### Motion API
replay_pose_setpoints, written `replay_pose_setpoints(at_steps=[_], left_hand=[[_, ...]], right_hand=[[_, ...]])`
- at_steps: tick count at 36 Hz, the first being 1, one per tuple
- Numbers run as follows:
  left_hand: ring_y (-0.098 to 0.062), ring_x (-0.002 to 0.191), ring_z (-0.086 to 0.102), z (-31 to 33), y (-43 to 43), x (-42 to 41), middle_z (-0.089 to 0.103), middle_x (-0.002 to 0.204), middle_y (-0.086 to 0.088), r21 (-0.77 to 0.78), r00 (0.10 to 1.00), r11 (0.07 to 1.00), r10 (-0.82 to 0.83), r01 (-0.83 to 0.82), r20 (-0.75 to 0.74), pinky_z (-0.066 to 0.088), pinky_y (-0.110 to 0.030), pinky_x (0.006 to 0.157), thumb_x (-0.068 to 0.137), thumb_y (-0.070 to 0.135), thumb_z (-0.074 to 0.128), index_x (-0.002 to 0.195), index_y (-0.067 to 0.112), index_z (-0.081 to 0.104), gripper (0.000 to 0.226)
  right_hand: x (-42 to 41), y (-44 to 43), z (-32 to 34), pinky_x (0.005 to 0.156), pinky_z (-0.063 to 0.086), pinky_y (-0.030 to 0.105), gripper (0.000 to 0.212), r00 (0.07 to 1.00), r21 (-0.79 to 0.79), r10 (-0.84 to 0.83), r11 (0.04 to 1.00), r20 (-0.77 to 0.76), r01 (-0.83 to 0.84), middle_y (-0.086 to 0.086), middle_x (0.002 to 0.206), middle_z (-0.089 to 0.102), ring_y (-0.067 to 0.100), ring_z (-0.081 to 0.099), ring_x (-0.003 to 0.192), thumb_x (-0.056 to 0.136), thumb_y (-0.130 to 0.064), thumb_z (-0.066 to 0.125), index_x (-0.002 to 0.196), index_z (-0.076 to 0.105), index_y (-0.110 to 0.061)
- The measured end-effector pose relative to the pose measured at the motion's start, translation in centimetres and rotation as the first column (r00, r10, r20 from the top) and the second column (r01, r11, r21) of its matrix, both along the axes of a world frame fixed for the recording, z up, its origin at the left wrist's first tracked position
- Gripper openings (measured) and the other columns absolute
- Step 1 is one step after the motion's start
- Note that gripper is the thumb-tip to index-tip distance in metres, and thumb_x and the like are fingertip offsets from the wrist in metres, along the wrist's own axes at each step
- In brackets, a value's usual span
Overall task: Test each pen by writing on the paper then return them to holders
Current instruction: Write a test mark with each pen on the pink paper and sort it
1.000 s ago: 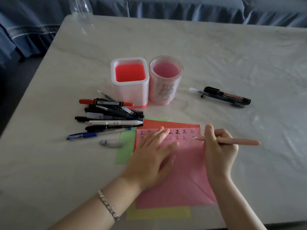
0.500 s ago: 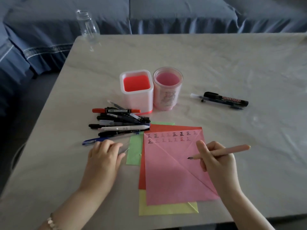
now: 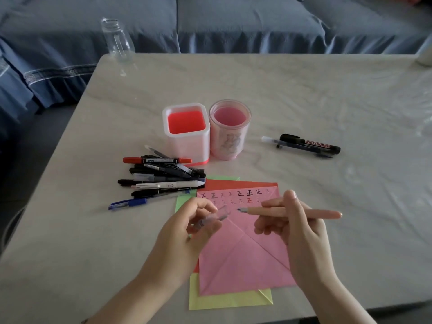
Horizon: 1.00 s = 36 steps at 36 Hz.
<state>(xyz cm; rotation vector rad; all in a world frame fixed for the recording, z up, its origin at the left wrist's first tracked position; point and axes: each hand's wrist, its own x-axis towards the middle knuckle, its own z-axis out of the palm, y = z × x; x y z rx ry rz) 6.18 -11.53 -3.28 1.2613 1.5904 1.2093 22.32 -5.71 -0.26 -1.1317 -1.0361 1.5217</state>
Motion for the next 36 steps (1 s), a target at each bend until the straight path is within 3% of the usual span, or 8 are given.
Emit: replay_pose_setpoints(at_steps=[4,12,16,19,23,27,31,36], left_hand=[[-0.024,0.074,0.056,0.6,-0.1,0.4,0.062,0.079,0.002,0.008,1.000,1.000,-0.012,0.012,0.011,0.043,-0.033,0.063,0.083,0.044,0.066,0.087,0.034,0.058,0.013],[-0.015,0.070,0.054,1.4,-0.1,1.0,0.061,0.079,0.009,-0.001,0.998,0.998,-0.059,0.059,-0.029,0.042,-0.020,0.061,0.079,0.036,0.063,0.086,0.035,0.058,0.009],[-0.004,0.068,0.052,2.0,0.0,1.7,0.058,0.080,0.013,-0.004,0.979,0.982,-0.191,0.191,-0.079,0.038,-0.011,0.060,0.081,0.034,0.057,0.089,0.029,0.056,0.009],[-0.003,0.071,0.053,2.3,0.7,2.5,0.059,0.083,0.013,-0.034,0.965,0.967,-0.255,0.253,-0.062,0.041,-0.013,0.065,0.084,0.033,0.055,0.092,0.028,0.054,0.009],[0.002,0.062,0.051,3.0,1.8,3.7,0.058,0.071,0.022,0.017,0.962,0.964,-0.262,0.264,-0.078,0.037,-0.009,0.060,0.085,0.030,0.060,0.088,0.024,0.056,0.008],[-0.001,0.058,0.046,3.0,2.5,4.5,0.057,0.064,0.014,0.038,0.966,0.965,-0.260,0.259,0.016,0.037,-0.014,0.057,0.078,0.042,0.060,0.081,0.024,0.058,0.018],[-0.015,0.057,0.035,2.9,3.3,4.7,0.044,0.057,0.001,-0.075,0.944,0.954,-0.274,0.291,0.185,0.031,-0.024,0.053,0.071,0.045,0.064,0.073,0.020,0.056,0.027],[-0.009,0.048,0.035,4.2,4.7,4.7,0.046,0.052,0.003,-0.239,0.864,0.878,-0.296,0.414,0.408,0.028,-0.016,0.046,0.064,0.041,0.064,0.070,0.014,0.052,0.031]], right_hand=[[0.2,0.0,0.1,0.047,0.046,0.024,0.044,1.000,-0.003,-0.002,1.000,0.009,0.002,0.014,0.051,0.062,0.021,0.057,0.046,0.080,-0.036,0.050,0.071,0.059,0.005],[0.4,-0.3,0.1,0.048,0.047,0.026,0.038,0.998,-0.007,0.047,0.999,0.038,-0.047,0.015,0.051,0.062,0.021,0.056,0.045,0.078,-0.033,0.047,0.067,0.060,0.001],[0.2,-0.2,-0.3,0.047,0.042,0.023,0.034,0.990,0.017,0.066,0.998,0.123,-0.068,0.011,0.046,0.058,0.016,0.051,0.043,0.095,-0.018,0.047,0.065,0.049,-0.001],[0.2,0.1,-0.7,0.040,0.031,0.014,0.036,0.981,0.043,-0.008,0.999,0.194,-0.001,0.001,0.038,0.045,0.007,0.036,0.036,0.093,-0.012,0.048,0.058,0.043,-0.002],[0.4,0.3,-0.8,0.038,0.029,0.015,0.042,0.982,0.067,-0.128,0.991,0.141,0.120,0.001,0.037,0.041,0.008,0.033,0.035,0.088,-0.007,0.054,0.049,0.039,-0.007],[0.8,0.3,-1.1,0.038,0.030,0.017,0.039,0.977,0.141,-0.189,0.974,0.098,0.175,0.001,0.036,0.041,0.011,0.034,0.035,0.079,-0.010,0.062,0.047,0.040,-0.011],[1.5,0.7,-1.1,0.039,0.033,0.016,0.032,0.988,0.197,-0.103,0.977,0.115,0.079,-0.001,0.035,0.044,0.009,0.037,0.034,0.068,-0.020,0.058,0.040,0.043,-0.022],[2.2,1.6,-1.2,0.039,0.034,0.017,0.025,0.991,0.247,-0.033,0.969,0.126,0.001,0.002,0.039,0.047,0.008,0.039,0.036,0.063,-0.029,0.057,0.042,0.043,-0.023]])
